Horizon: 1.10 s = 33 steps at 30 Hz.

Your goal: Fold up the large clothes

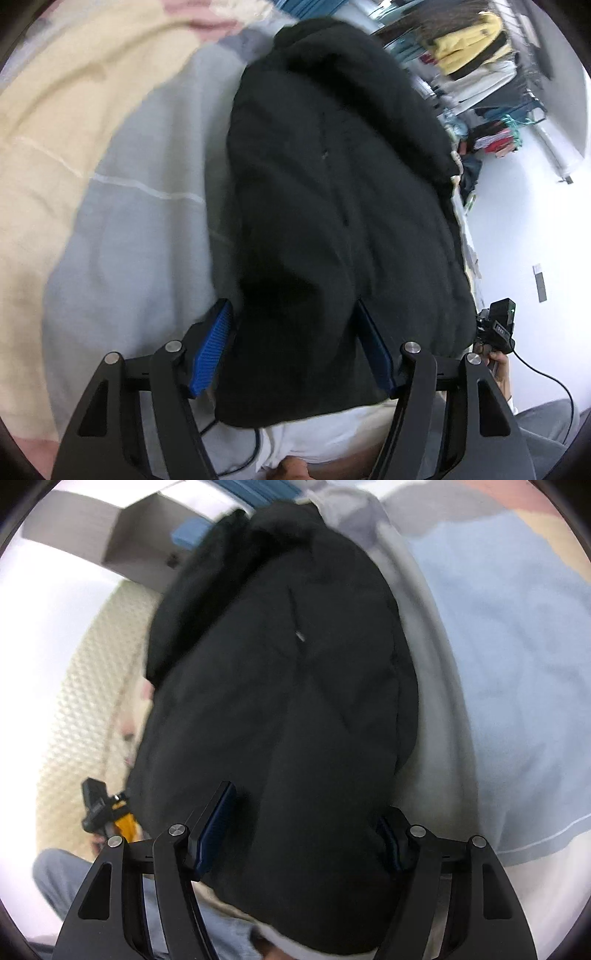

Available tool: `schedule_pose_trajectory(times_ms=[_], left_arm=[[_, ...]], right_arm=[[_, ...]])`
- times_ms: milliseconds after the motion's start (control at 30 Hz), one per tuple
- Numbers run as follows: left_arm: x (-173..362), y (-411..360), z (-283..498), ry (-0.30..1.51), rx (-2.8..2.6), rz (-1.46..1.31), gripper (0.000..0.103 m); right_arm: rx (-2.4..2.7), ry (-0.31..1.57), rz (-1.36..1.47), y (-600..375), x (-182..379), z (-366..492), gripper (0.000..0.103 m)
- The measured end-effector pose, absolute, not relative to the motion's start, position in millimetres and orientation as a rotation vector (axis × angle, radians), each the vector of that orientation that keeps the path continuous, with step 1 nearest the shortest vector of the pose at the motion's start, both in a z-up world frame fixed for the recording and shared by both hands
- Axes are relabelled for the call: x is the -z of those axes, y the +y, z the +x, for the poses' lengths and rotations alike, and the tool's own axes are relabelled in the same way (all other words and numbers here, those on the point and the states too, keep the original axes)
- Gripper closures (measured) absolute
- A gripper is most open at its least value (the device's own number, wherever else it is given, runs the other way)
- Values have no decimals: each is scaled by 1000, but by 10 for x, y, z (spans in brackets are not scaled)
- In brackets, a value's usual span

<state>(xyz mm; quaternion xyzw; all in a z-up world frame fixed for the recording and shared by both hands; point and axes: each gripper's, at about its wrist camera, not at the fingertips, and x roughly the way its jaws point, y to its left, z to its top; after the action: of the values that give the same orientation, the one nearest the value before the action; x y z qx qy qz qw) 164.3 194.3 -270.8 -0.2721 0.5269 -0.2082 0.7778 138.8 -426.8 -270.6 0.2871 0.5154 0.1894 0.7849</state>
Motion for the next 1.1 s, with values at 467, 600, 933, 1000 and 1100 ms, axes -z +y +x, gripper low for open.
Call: schedule_pose_trajectory(times_ms=[467, 600, 933, 1000, 1100], left_arm=[[2106, 1892, 1522, 1053, 565, -678, 86], [1619, 2029, 1474, 957, 569, -691, 89], [400, 2232, 1301, 764, 606, -703, 91], [253, 2244, 1164, 742, 623, -692, 91], [108, 2182, 1023, 719, 640, -674, 91]], right_arm=[[-519, 951, 570, -4093, 1978, 1407, 89], [-538, 851, 534, -4053, 1431, 1365, 90], [-590, 647, 526, -4181, 222, 1050, 91], [-600, 611, 527, -4215, 25, 869, 91], [-613, 563, 511, -4203, -185, 568, 91]])
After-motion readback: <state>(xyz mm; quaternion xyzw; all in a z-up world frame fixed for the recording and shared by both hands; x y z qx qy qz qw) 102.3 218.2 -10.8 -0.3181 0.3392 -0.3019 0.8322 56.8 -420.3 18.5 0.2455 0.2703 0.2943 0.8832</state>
